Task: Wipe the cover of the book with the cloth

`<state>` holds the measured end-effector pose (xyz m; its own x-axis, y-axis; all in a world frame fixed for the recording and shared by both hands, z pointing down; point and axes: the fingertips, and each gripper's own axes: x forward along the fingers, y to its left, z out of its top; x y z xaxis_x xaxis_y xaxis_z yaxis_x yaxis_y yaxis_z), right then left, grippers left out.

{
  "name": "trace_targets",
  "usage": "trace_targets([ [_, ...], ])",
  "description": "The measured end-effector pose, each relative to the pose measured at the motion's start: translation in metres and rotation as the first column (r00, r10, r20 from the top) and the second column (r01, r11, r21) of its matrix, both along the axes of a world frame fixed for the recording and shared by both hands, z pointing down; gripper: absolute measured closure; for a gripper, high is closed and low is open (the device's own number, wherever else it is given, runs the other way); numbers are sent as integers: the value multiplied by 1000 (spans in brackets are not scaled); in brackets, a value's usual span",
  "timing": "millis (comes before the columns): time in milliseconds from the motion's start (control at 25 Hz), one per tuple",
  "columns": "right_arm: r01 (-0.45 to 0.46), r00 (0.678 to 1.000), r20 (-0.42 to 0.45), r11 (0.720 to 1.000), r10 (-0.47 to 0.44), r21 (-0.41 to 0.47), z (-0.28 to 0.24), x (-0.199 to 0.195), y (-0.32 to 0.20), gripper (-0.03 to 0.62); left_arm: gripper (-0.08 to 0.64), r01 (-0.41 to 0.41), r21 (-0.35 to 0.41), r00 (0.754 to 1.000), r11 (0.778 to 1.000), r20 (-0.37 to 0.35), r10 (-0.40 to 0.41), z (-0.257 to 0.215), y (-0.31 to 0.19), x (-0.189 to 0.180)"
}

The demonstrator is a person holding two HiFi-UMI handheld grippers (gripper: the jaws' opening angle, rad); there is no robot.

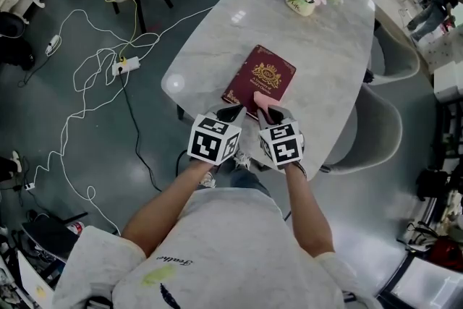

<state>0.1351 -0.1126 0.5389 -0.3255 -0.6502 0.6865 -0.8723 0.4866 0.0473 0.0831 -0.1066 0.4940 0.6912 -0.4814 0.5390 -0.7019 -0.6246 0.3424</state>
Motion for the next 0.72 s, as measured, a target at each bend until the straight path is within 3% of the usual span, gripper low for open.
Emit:
trace_targets([
  [720, -4, 1000, -3, 1000, 4, 7, -5, -26, 27, 572, 553, -18, 10, 1000, 1000, -6, 18, -5, 21, -24],
])
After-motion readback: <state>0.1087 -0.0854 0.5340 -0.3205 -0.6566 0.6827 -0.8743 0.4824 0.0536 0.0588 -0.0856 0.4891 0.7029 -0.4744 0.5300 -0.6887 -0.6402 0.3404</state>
